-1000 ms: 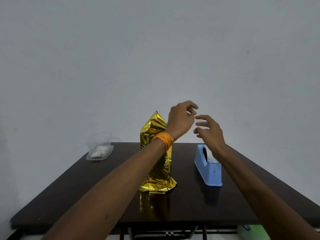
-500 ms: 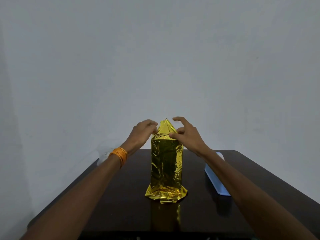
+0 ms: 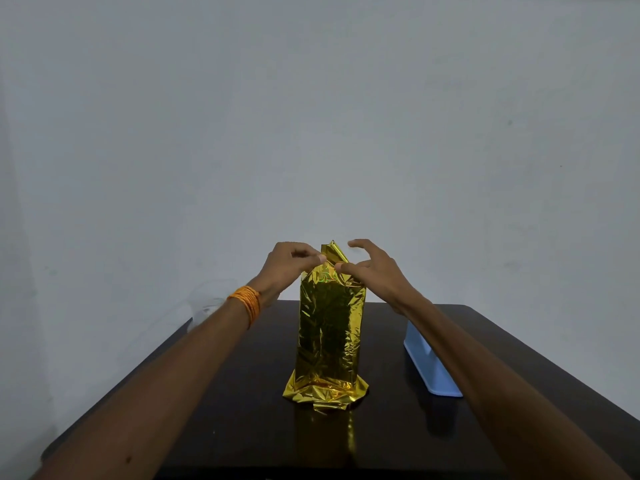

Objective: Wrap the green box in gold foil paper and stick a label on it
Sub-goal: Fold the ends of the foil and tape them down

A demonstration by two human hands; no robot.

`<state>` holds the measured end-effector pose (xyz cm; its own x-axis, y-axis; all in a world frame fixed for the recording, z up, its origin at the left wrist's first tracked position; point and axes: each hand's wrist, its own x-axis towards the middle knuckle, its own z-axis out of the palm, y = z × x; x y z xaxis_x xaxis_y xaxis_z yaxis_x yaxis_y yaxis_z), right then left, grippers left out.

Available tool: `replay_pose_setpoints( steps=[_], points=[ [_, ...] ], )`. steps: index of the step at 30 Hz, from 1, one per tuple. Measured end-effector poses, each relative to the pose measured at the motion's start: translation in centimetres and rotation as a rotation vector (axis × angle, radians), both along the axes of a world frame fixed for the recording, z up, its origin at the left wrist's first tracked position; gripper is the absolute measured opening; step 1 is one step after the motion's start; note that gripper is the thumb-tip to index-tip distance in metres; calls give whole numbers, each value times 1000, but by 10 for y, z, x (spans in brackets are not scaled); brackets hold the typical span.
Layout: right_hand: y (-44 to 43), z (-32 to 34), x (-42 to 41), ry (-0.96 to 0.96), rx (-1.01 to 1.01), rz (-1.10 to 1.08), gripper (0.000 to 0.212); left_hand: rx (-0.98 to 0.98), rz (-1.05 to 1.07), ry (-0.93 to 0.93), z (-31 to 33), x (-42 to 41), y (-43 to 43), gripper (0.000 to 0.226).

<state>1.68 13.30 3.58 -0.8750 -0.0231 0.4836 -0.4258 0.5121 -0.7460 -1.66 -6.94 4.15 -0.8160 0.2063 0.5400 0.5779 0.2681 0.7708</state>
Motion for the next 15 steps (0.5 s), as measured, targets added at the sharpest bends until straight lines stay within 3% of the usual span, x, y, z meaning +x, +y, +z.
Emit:
replay_pose_setpoints(
  steps=[5,11,15],
  points=[
    [-2,3,0,-7,-31,18,59,111,28,53,-12,2,6,12],
    [-12,10,-6,59,-232,82,60,165,36,94,-19,4,6,12],
    [-28,20,-7,78,-198,58,60,180,49,131,-20,7,6,12]
  ],
)
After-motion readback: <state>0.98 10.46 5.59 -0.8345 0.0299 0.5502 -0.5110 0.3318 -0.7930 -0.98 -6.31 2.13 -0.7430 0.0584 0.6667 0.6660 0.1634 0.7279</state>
